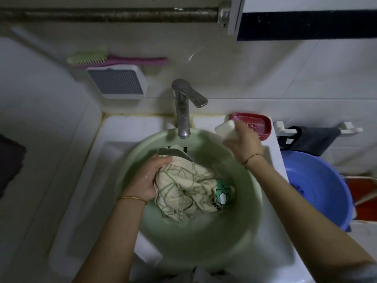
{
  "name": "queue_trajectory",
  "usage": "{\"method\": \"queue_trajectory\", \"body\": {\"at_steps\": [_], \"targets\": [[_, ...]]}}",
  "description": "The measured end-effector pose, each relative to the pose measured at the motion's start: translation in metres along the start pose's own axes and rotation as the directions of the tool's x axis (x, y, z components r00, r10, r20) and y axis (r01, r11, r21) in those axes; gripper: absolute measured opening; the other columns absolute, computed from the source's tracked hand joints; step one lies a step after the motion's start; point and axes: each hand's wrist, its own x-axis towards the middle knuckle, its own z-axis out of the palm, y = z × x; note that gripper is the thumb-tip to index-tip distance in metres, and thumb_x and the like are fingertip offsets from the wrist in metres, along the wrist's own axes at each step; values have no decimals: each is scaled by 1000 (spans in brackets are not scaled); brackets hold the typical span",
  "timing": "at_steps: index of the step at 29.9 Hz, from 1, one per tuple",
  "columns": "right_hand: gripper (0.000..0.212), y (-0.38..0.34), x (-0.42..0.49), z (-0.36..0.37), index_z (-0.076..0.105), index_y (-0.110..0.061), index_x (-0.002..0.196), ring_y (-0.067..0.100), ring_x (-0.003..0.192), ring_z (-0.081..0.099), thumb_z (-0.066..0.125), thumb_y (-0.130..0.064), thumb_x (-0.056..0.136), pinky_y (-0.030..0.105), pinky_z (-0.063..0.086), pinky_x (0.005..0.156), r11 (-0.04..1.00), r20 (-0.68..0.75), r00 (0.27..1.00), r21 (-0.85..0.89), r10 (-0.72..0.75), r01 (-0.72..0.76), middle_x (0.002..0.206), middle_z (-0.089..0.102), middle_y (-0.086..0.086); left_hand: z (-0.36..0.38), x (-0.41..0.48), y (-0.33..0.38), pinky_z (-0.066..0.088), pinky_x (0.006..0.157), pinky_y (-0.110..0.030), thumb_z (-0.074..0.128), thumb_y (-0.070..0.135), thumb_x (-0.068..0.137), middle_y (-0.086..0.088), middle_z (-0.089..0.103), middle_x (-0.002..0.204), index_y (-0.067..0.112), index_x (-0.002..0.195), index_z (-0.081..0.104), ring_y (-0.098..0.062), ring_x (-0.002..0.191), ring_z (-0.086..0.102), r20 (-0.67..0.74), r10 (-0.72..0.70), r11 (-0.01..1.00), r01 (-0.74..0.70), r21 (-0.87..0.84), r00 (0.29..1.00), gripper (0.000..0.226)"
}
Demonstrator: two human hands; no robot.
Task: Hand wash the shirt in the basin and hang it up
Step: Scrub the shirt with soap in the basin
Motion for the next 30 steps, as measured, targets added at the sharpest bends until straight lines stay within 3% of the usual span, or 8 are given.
{"method": "queue_trajectory", "body": {"at_steps": [3,7,10,15,18,20,24,30], "targets": [[36,-1,-13,25,52,-10,116,29,101,58,65,-17,83,41,49,89,996,212,974,-7,85,-85,111,62,12,-6,-6,3,49,88,-42,35,50,94,-21,69,106,2,110,65,-32,97,66,11,-27,991,28,-129,1000,59],[41,0,-22,48,44,-10,125,28,118,50,58,-21,89,37,38,100,979,298,949,-198,103,-44,125,54,12,-16,-6,2,53,85,-41,30,25,97,-20,67,110,0,114,62,-31,95,67,-63,-57,974,42,-222,996,44],[46,-4,-27,53,33,-11,132,36,112,54,52,-18,92,48,47,93,970,322,940,-242,112,-32,122,56,17,-20,-4,-1,44,98,-45,34,19,99,-23,60,121,-2,122,56,-33,111,58,-28,-169,950,156,-270,985,39],[40,-7,-25,63,28,-16,130,30,86,58,40,-5,93,41,48,70,917,367,923,-396,117,41,106,60,16,-19,-8,-12,40,97,-44,33,20,101,-19,69,96,-5,88,68,-33,89,61,45,-215,951,219,-217,976,45],[41,-9,-23,69,31,-20,127,32,89,58,40,-2,92,39,47,67,877,360,926,-474,115,75,108,56,14,-20,-10,-15,57,73,-37,33,37,98,-17,73,87,2,75,76,-26,78,71,150,-155,967,181,-180,976,60],[40,-10,-21,73,32,-20,127,32,90,60,39,-2,93,39,48,68,847,366,926,-518,95,118,109,56,13,-20,-15,-10,58,65,-33,41,46,86,-12,74,89,8,78,78,-21,77,72,163,-87,980,114,-164,983,54],[35,-13,-12,88,36,-17,132,31,100,62,36,-11,98,38,47,73,766,396,914,-613,87,193,114,61,11,-18,-19,-1,54,86,-39,50,47,74,-16,64,121,8,117,61,-26,108,62,199,-18,994,40,-104,980,59],[25,-5,-23,104,60,-12,117,24,108,60,46,-13,97,33,47,85,678,493,829,-706,264,204,118,62,4,-29,-9,2,43,100,-45,40,51,93,-15,64,118,10,106,65,-32,115,57,137,42,975,-11,-223,990,50]]}}
